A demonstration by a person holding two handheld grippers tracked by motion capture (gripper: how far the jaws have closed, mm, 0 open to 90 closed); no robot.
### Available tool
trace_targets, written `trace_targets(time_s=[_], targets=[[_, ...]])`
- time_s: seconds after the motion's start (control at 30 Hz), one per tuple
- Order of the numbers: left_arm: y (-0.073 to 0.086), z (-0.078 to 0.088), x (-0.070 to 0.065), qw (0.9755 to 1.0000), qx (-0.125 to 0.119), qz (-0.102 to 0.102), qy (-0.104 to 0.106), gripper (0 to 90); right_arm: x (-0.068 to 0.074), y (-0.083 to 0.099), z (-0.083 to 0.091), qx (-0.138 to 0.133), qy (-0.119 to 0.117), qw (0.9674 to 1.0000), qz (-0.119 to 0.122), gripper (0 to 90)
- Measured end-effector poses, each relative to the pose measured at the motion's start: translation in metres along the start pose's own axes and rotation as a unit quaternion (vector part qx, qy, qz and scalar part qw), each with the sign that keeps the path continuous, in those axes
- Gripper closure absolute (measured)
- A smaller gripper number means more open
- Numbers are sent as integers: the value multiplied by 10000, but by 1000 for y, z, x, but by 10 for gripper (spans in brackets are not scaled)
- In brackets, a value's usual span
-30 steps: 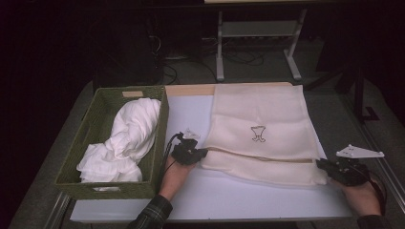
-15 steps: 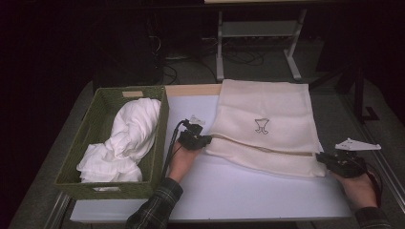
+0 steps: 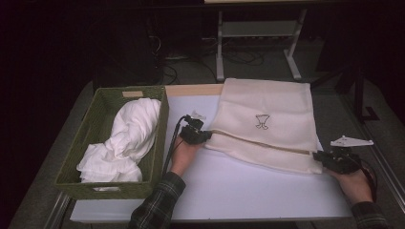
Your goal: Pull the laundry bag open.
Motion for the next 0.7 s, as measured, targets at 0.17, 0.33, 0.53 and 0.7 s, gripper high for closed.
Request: trace_targets(time_s=[0.17,0.33,0.53,0.7], targets=[[3,0,1,9999,122,-38,-108,731,2,1,0,-38,-13,10000,-16,570],[4,6,0,9997,175,-89,-165,517,10,-2,4,-151,46,9999,10,344],[7,16,-6,9996,112,-230,-133,348,21,-2,6,-135,98,9998,128,223],[13,21,-14,9992,146,-366,-75,217,30,-2,9,-182,23,9996,227,191]])
Point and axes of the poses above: each handheld gripper's, and its own axes: z roughly backward along the jaws, y roughly out of its underside, x roughly to its left, the point moved 3 cm from there along -z, roughly forward along the jaws, and after that the axes turned 12 degrees about x, right-handed, at the moved point
